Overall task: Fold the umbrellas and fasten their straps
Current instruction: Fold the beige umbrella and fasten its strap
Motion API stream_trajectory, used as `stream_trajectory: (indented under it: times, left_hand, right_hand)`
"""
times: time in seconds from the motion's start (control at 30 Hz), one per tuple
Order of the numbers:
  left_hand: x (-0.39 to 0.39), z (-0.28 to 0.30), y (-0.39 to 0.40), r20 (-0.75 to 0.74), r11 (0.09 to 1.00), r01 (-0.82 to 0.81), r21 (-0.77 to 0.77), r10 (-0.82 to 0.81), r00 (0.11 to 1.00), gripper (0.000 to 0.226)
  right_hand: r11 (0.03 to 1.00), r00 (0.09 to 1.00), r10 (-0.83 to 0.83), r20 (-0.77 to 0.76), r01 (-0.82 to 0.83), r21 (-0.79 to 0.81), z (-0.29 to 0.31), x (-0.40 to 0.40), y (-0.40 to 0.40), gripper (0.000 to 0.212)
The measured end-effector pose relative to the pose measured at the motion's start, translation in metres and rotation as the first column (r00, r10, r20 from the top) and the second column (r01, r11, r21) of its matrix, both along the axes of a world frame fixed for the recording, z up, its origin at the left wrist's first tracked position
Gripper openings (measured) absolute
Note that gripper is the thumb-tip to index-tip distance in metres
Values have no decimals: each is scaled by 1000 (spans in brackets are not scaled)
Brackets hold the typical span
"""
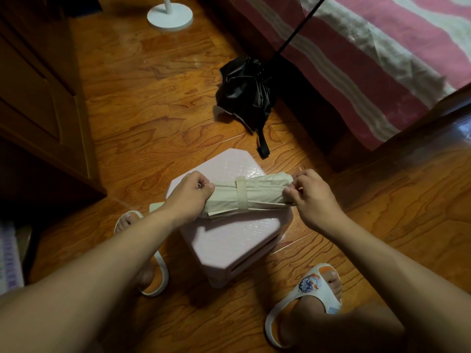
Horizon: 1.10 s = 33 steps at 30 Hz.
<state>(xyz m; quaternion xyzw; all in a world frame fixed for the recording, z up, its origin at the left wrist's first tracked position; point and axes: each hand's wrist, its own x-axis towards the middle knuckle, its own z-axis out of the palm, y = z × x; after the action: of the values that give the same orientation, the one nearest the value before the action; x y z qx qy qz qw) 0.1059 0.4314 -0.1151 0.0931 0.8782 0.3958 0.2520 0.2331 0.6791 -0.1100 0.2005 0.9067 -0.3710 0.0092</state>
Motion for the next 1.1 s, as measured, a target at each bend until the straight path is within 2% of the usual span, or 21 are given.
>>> stream_trajectory:
  times: [0.17, 0.27, 0.3, 0.37, 0.5, 0.57, 0.67, 0.73, 0.83, 0.9, 0.93, 1.0, 1.03, 1.1]
  left_hand:
    - [9, 7, 8, -26, 998, -56, -20, 56, 998, 20]
    - [8, 7, 8, -33, 998, -62, -29, 61, 998, 17]
    - [7, 6, 8, -35, 999, -49, -24, 48, 998, 15]
    - [5, 6, 7, -25, 1000, -27, 8, 27, 999, 11]
    - [3, 4, 7, 17, 999, -36, 41, 35, 999, 11]
    - [3, 4, 8, 31, 997, -55, 50, 53, 998, 9]
    - [4, 4, 9, 26, 998, -56, 0, 56, 998, 16]
    - [4, 6, 9, 15, 998, -33, -59, 34, 999, 19]
    - [3, 4, 12, 54, 995, -83, -61, 86, 995, 17]
    - [4, 5, 12, 29, 986, -79, -146, 84, 996, 19]
    - [3, 5, 10, -12, 966, -24, -259, 22, 1000, 29]
    - [1, 7, 2, -34, 839, 119, -532, -162, 986, 55]
    - [-1, 9, -3, -5, 766, 171, -619, -222, 975, 65]
    - [-5, 8, -13, 73, 718, 241, -653, -257, 964, 81]
  right_hand:
    - [991, 993, -115, 28, 113, 75, -3, -7, -8, 19]
    - [989, 990, -139, 14, 138, 47, 2, -11, -4, 9]
    - [993, 993, -120, -6, 120, 14, 4, -11, -2, 3]
    - [999, 999, -44, -13, 44, -4, 8, -9, 3, 10]
    - [1000, 998, -5, -57, 5, 2, 11, -4, 5, 23]
    - [998, 995, 38, -95, -33, 58, 9, -1, 5, 22]
    - [989, 994, 99, -36, -95, 111, 10, -2, 6, 15]
    - [994, 999, 53, -6, -52, 97, 11, -4, 6, 11]
    - [993, 997, -19, 68, 11, 114, 10, -7, 5, 7]
    - [997, 992, -41, 121, 33, 70, 12, -9, 6, 8]
    - [999, 989, -50, 141, 48, 16, 15, -10, 6, 13]
    - [991, 975, -54, 215, 79, -109, 21, -10, 8, 45]
    - [978, 961, -48, 273, 101, -183, 23, -9, 8, 56]
    - [908, 931, -44, 362, 189, -375, 23, -7, 6, 58]
